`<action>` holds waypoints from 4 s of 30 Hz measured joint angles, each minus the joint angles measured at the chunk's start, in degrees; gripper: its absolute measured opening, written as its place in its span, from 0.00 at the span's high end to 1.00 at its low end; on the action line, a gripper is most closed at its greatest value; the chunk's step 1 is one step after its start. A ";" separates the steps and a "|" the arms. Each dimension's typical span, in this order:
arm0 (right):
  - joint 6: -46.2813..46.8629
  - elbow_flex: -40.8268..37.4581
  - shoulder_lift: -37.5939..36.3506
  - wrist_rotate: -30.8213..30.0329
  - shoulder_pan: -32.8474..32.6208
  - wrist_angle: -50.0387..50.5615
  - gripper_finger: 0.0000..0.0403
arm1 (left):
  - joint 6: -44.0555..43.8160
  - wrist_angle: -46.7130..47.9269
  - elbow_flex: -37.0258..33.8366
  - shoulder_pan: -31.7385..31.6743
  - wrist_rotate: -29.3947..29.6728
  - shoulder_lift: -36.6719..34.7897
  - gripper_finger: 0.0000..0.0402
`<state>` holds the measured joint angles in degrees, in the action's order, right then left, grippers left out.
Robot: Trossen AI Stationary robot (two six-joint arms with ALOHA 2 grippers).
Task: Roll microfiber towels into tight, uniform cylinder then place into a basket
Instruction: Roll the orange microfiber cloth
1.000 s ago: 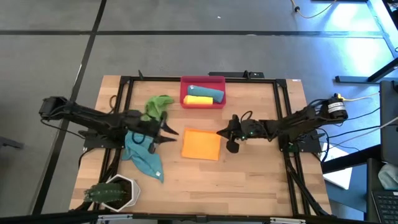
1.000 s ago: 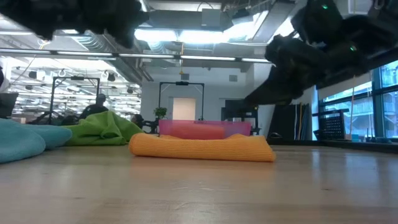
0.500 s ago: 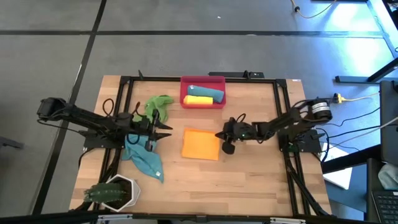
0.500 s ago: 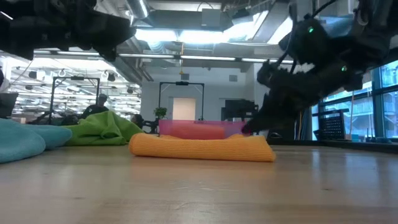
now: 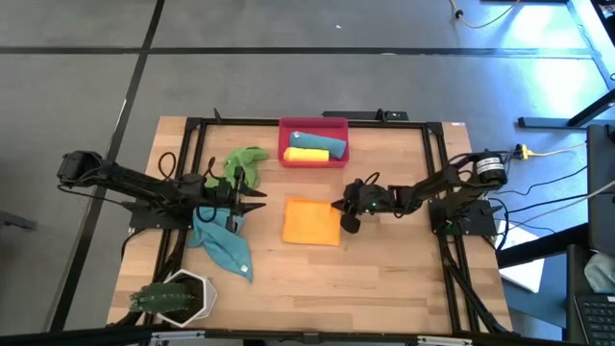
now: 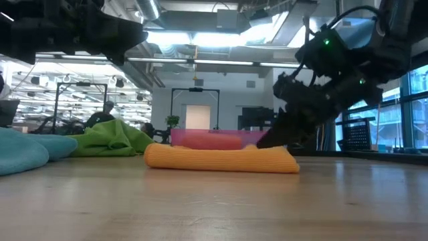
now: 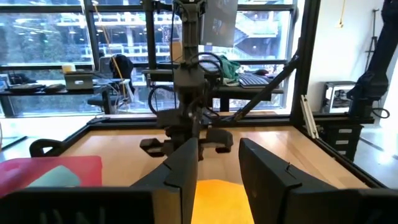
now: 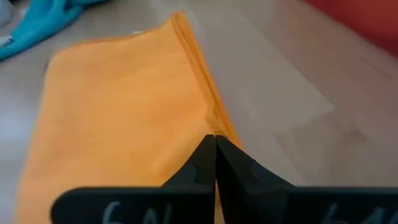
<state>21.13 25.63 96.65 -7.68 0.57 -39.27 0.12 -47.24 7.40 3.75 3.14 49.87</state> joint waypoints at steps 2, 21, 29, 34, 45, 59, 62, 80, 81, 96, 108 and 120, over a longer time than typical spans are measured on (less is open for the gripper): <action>0.20 -0.04 -2.35 0.78 -0.43 1.10 0.99 | 0.00 0.01 0.00 0.00 0.00 0.02 0.73; -1.04 -0.04 -2.00 -2.24 -13.22 6.05 0.99 | 0.02 -2.65 0.04 0.02 0.84 0.02 0.73; 3.65 0.90 -1.68 -3.15 -12.88 7.22 0.99 | 1.92 -1.39 0.07 1.66 3.64 0.04 0.73; 1.93 3.64 -5.78 -3.26 -13.13 12.45 0.99 | 1.99 -0.30 0.21 3.04 5.51 0.07 0.73; -0.62 5.16 -8.71 -2.83 -14.89 17.17 0.96 | 1.21 23.14 12.26 5.88 11.73 6.26 0.73; -9.50 7.76 -9.45 -7.74 -23.06 20.80 0.92 | 4.48 32.69 25.57 11.77 6.19 27.24 0.74; -8.73 7.76 -9.45 -7.74 -23.72 21.39 0.86 | 4.99 32.67 27.40 12.37 6.21 30.63 0.72; -6.48 7.76 -9.43 -7.76 -24.16 22.82 0.53 | 11.41 45.54 33.68 15.54 10.32 41.68 0.49; -6.48 7.76 -9.43 -7.76 -24.16 22.98 0.53 | 12.69 46.54 33.70 16.12 11.78 41.68 0.48; -6.51 7.76 -9.42 -10.72 -24.14 23.33 0.53 | 28.63 49.07 33.68 21.46 23.10 43.37 0.49; -6.47 7.76 -9.41 -10.79 -24.16 23.50 0.53 | 29.08 42.76 33.74 20.48 23.03 48.57 0.49; -6.59 7.76 -9.41 -10.86 -24.16 23.50 0.53 | 30.64 42.90 33.77 16.79 22.43 48.67 0.49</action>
<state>14.55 33.39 87.24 -18.55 -23.59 -15.77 30.76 -4.34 41.17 20.54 25.56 98.53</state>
